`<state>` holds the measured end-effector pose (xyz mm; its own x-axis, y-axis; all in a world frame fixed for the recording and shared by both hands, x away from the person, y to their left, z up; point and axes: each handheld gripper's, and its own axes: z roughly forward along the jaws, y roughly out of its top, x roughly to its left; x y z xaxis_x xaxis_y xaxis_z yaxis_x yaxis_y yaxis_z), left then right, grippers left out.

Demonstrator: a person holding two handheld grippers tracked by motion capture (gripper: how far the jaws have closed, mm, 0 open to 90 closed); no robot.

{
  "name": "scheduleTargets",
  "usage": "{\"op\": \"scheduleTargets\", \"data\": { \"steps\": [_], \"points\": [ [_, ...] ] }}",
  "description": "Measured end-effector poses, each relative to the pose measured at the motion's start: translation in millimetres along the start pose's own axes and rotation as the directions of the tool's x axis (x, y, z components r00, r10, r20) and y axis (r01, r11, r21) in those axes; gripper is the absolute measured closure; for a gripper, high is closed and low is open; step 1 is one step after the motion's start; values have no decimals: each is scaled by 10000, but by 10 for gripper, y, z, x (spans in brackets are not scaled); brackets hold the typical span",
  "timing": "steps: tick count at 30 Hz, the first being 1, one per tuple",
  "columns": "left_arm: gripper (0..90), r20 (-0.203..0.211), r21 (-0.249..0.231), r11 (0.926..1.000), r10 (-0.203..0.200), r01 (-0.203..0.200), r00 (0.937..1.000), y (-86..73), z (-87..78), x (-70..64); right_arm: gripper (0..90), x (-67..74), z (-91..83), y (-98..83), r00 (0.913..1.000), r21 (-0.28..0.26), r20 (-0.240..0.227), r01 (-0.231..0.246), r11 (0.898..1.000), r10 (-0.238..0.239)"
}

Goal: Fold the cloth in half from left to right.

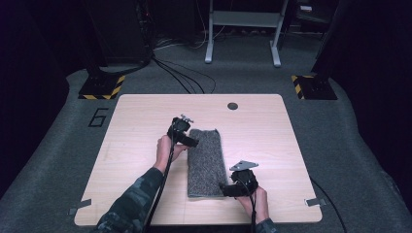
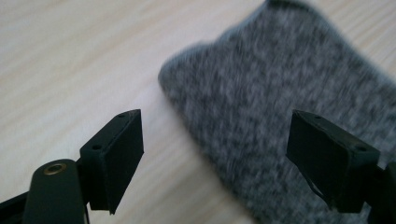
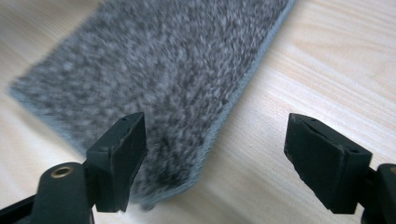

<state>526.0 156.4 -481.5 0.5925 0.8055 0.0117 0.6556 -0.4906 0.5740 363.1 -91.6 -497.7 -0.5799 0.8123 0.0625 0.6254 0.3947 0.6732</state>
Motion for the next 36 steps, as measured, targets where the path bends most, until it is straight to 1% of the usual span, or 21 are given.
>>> {"op": "scheduleTargets", "data": {
  "steps": [2, 3, 4, 5, 6, 7, 9, 11, 12, 13, 15, 19, 20, 24, 25, 26, 27, 28, 29, 31, 36],
  "points": [
    [181, -120, 181, 9998, 67, -65, 9999, -85, 39, -8, 193, 0, 66, -16, 9998, 186, -19, 175, 9997, -174],
    [181, -180, 185, 9998, 75, -71, 9998, -118, 60, -13, 191, 6, 98, -27, 9998, 249, 62, 187, 9995, -188],
    [180, -175, 259, 9996, 105, -100, 9998, -141, 78, -12, 191, 14, 121, -34, 9993, 379, 144, 342, 9987, -347],
    [180, -322, 325, 9993, 172, -161, 9993, -156, 94, -13, 191, 22, 143, -45, 9991, 380, 191, 376, 9986, -383],
    [177, -321, 305, 9994, 143, -133, 9994, -172, 112, -9, 189, 31, 156, -55, 9992, 484, 170, 357, 9982, -366],
    [178, -211, 327, 9994, 89, -82, 9997, -183, 127, 3, 189, 31, 166, -63, 9984, 517, 184, 524, 9973, -534],
    [172, -253, 339, 9994, 105, -96, 9996, -205, 141, 1, 190, 62, 165, -79, 9986, 551, 248, 455, 9974, -469],
    [174, -322, 318, 9992, 241, -231, 9992, -220, 128, -18, 193, 86, 149, -98, 9972, 552, 349, 642, 9964, -662],
    [174, -393, 236, 9993, 305, -296, 9988, -231, 126, -34, 194, 104, 140, -115, 9974, 537, 383, 585, 9968, -606],
    [174, -418, 217, 9990, 389, -380, 9984, -243, 119, -39, 194, 121, 133, -133, 9980, 528, 349, 502, 9973, -521],
    [174, -255, 177, 9994, 295, -290, 9992, -272, 109, -37, 194, 135, 121, -162, 9983, 463, 225, 536, 9975, -547],
    [173, -230, 108, 9995, 304, -302, 9993, -333, 76, -61, 196, 207, 91, -207, 9983, 448, 167, 544, 9975, -552],
    [173, -188, 100, 9993, 357, -355, 9992, -350, 64, -69, 196, 215, 79, -220, 9975, 453, 103, 690, 9966, -696],
    [173, -35, 53, 9995, 323, -323, 9995, -411, 30, -76, 195, 230, 45, -239, 9965, 481, -133, 836, 9953, -831],
    [172, 32, 12, 9996, 299, -299, 9995, -420, 19, -72, 193, 228, 28, -229, 9981, 399, -249, 580, 9975, -570],
    [169, 107, -7, 9995, 303, -303, 9995, -423, 2, -65, 193, 204, 7, -214, 9981, 223, -384, 483, 9986, -474],
    [163, 187, -154, 9998, 156, -154, 9997, -428, -12, -61, 190, 168, -16, -185, 9977, 135, -448, 516, 9986, -509],
    [160, 260, -217, 9997, 142, -136, 9996, -428, -36, -44, 189, 135, -31, -149, 9981, 46, -394, 473, 9989, -471],
    [160, 289, -288, 9996, 86, -78, 9995, -428, -56, -31, 189, 97, -48, -111, 9979, -32, -487, 416, 9991, -417],
    [157, 414, -433, 9990, -111, 129, 9991, -425, -85, 1, 188, 10, -66, -14, 9978, -110, -486, 437, 9990, -442],
    [157, 502, -508, 9976, -447, 472, 9977, -390, -101, 103, 187, -214, -17, 280, 9975, -300, -513, 473, 9984, -488]
  ]
}}
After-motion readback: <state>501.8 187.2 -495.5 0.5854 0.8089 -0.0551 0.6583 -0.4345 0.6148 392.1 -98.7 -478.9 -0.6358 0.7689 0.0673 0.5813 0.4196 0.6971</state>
